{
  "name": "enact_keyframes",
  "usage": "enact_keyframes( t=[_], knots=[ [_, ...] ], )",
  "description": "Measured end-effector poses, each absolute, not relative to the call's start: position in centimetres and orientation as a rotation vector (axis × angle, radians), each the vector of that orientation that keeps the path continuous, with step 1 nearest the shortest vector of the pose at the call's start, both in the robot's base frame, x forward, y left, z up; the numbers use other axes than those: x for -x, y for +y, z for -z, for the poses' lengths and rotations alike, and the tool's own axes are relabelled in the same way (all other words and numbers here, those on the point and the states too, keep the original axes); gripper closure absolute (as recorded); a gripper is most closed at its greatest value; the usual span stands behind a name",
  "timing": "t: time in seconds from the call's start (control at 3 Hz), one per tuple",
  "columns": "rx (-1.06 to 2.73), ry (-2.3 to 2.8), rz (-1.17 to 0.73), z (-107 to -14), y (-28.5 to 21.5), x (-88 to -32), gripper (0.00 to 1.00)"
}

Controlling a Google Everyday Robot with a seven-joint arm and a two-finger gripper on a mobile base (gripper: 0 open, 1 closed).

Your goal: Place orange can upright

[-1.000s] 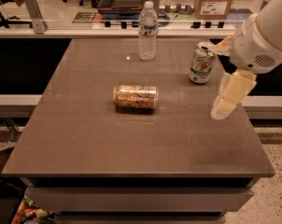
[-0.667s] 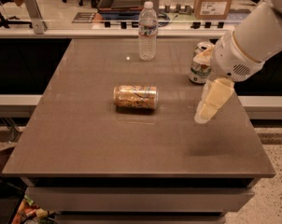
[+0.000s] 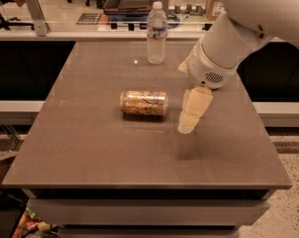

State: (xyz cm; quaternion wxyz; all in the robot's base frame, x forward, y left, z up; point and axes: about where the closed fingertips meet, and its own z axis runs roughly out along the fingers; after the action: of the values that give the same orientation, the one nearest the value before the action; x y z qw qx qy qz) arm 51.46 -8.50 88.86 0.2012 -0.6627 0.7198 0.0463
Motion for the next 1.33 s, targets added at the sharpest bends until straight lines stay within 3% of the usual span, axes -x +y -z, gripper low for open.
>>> enact_keyframes(
  t=[1.33],
  knots=[
    [2.043,2.158,0.190,-83.8,-1.6,-56.5,0.00]
  ],
)
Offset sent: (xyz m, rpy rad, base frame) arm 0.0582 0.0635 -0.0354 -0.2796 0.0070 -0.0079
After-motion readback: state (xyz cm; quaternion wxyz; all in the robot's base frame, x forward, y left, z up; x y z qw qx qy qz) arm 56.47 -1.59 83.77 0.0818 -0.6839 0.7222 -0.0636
